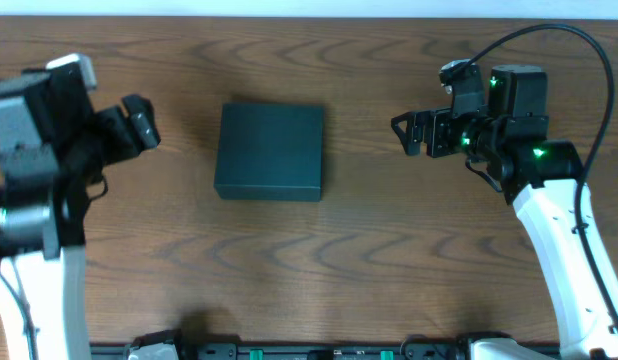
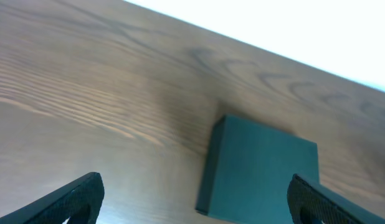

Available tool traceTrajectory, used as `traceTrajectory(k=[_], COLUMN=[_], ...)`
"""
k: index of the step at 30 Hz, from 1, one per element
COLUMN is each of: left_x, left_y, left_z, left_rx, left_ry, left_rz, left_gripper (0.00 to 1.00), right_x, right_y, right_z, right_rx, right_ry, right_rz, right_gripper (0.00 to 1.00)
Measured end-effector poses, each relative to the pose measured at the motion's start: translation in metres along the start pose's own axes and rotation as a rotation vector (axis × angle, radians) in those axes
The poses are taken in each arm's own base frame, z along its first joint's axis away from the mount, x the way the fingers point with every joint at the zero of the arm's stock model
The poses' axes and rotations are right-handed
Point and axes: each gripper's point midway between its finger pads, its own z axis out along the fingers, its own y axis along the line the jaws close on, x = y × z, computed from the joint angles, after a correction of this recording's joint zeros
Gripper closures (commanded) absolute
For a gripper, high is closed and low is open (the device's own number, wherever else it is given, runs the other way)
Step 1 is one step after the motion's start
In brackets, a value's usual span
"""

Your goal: Pack container

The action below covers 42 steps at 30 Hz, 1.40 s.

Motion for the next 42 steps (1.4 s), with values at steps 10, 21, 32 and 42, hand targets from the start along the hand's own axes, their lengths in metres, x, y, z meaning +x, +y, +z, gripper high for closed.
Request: traceTrajectory(k=[10,21,32,42], left_x=[0.073,0.155,0.188,0.208], left_y=[0.024,0.041,0.057,0.075], left_z=[-0.053,-0.041,0.023,0.051], left_rx=[-0.086,-0.061,-0.051,-0.109], left_ry=[-0.112,-0.261,-0.322,-0.313], left_rz=[0.063,0.099,0.105,0.096], left_gripper=[0.05,0.05,0.05,0.05], right_x=[0.000,0.000,0.000,0.000], right_y=[-0.001,-0.001,-0.001,-0.001], right_z=[0.000,0.000,0.000,0.000], right_rx=[0.005,0.005,0.005,0.005], right_ry=[-0.001,0.000,-0.001,-0.001], right_rz=[0.000,0.000,-0.001,-0.001], right_gripper=[0.01,0.01,0.01,0.01])
